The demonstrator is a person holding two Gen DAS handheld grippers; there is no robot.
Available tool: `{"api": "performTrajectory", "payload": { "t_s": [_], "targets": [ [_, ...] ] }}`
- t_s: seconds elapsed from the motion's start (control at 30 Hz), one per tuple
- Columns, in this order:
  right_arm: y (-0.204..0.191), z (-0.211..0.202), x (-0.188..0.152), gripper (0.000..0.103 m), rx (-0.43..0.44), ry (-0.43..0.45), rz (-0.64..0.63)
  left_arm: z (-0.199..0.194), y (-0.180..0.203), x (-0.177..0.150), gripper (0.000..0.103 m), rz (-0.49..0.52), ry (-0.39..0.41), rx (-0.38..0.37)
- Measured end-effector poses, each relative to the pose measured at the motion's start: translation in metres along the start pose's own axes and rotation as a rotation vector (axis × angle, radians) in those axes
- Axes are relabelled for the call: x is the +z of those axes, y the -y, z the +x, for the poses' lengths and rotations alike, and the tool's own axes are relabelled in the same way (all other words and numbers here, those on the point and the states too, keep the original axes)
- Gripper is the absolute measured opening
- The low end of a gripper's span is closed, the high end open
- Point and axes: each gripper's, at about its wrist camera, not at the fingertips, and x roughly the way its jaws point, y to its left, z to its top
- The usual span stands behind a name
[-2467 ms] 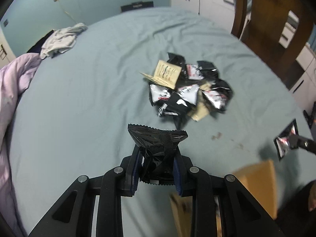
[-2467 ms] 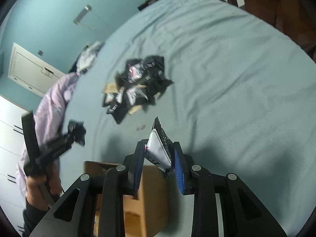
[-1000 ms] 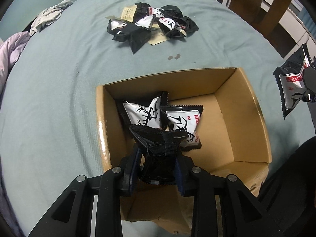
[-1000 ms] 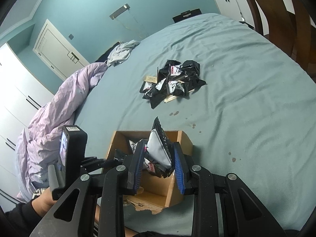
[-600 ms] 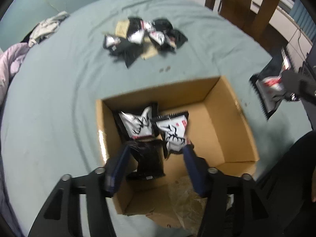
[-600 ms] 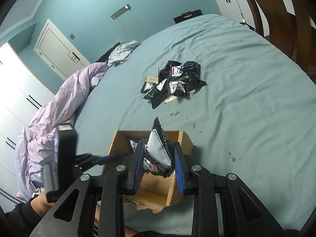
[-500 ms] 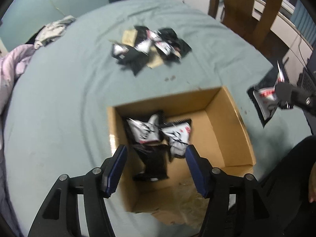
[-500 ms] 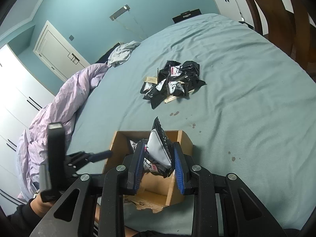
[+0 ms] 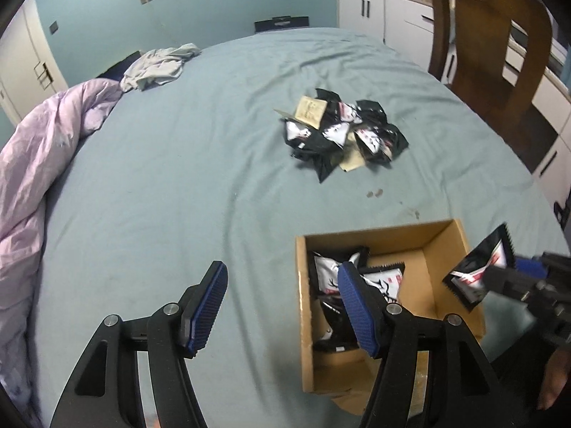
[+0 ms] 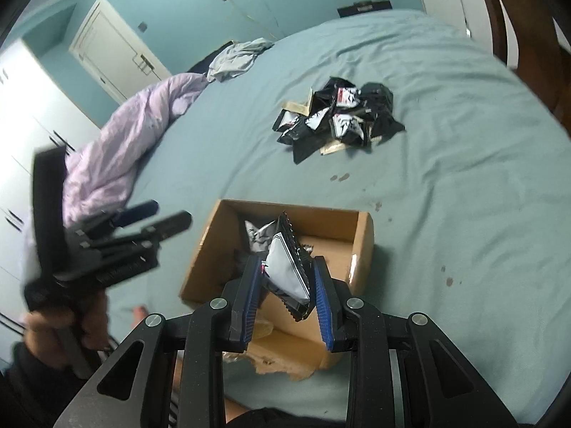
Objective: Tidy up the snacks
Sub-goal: 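Move both open grippers back toward the snack pile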
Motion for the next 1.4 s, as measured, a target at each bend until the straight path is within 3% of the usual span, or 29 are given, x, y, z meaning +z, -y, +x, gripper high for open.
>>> {"api": "performTrajectory", "payload": {
  "t_s": [0.2, 0.4, 0.5, 0.6, 0.67, 0.8, 0.87, 1.0, 1.13, 1.4],
  "targets": [
    [-0.020, 0.036, 0.001, 0.027, -0.006, -0.104, -0.041, -0.003, -0.007, 0.002, 0.064, -0.015, 0.016, 0.024],
    [-0.040, 0.095, -0.004, 0.027, -0.037, -0.306, -0.057, -0.001, -0.015, 0.001, 0.064, -0.048, 0.006, 0.011],
    [-0.044, 0.109, -0.002, 0.029, -0.079, -0.322, -0.077, -0.001, -0.014, 0.000, 0.064, -0.044, 0.006, 0.018],
    [-0.037, 0.121, 0.000, 0.030, -0.046, -0.351, -0.009, -0.001, -0.014, 0.001, 0.064, -0.041, 0.004, 0.015],
    [-0.031, 0.119, 0.000, 0.041, -0.059, -0.337, 0.040, -0.001, -0.013, 0.001, 0.064, -0.039, 0.008, 0.013],
    [-0.024, 0.100, 0.010, 0.048, -0.023, -0.281, 0.088, -0.003, -0.012, 0.000, 0.064, -0.031, 0.018, 0.014],
    [-0.021, 0.082, 0.015, 0.057, -0.026, -0.225, 0.087, -0.003, -0.011, 0.000, 0.064, -0.026, 0.018, 0.022],
    [-0.012, 0.042, 0.021, 0.064, -0.052, -0.125, 0.062, -0.004, -0.008, -0.001, 0.064, -0.014, 0.017, 0.021],
    [0.011, 0.007, 0.028, 0.068, -0.187, -0.057, 0.038, -0.009, -0.004, -0.001, 0.066, -0.001, 0.028, 0.012],
    [0.015, -0.015, 0.015, 0.068, -0.374, 0.009, 0.015, -0.007, 0.003, 0.002, 0.069, 0.012, 0.026, 0.028]
  ]
}}
